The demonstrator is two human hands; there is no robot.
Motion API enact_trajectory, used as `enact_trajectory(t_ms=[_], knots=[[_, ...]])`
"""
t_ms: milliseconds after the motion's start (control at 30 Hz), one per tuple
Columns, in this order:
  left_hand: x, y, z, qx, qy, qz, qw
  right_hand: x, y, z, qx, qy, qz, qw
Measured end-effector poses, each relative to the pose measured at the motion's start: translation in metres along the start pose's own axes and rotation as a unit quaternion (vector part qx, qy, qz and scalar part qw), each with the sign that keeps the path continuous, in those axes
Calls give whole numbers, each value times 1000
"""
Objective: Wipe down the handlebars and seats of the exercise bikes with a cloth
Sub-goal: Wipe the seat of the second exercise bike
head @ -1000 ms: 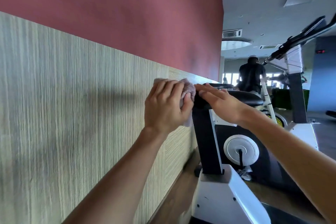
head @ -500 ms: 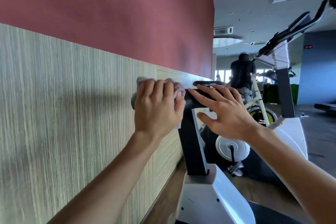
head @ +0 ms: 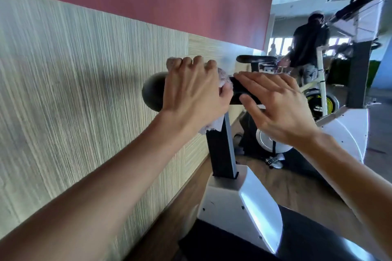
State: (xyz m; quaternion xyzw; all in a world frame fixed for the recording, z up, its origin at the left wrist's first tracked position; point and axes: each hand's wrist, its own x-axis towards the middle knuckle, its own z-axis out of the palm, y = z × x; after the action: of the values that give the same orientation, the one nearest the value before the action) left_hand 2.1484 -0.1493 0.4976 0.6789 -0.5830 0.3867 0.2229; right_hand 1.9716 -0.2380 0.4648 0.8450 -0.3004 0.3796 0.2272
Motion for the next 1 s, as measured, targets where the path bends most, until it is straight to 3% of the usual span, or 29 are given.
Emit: enact_trajectory(t_ms=[100, 233, 467, 600, 700, 800, 1000], knots=[[14, -13, -5, -42, -65, -28, 997, 0, 0, 0, 33, 23, 6, 999], [10, -19, 7, -18, -64, -13, 998, -1, 0, -4, 56, -2, 10, 998], [0, -32, 5, -61, 28, 93, 993, 10, 0, -21, 118, -95, 48, 987], [4, -44, -16, -154, 14, 114, 981, 17, 5, -31, 170, -173, 84, 966], [7, -38, -48, -214, -76, 100, 969, 26, 0, -48, 192, -276, 114, 935], [2, -28, -82, -249, -168, 103, 948, 36, -21, -84, 254, -367, 210, 870], [1, -20, -142, -297, -218, 102, 924, 22, -75, -201, 405, -335, 357, 772]])
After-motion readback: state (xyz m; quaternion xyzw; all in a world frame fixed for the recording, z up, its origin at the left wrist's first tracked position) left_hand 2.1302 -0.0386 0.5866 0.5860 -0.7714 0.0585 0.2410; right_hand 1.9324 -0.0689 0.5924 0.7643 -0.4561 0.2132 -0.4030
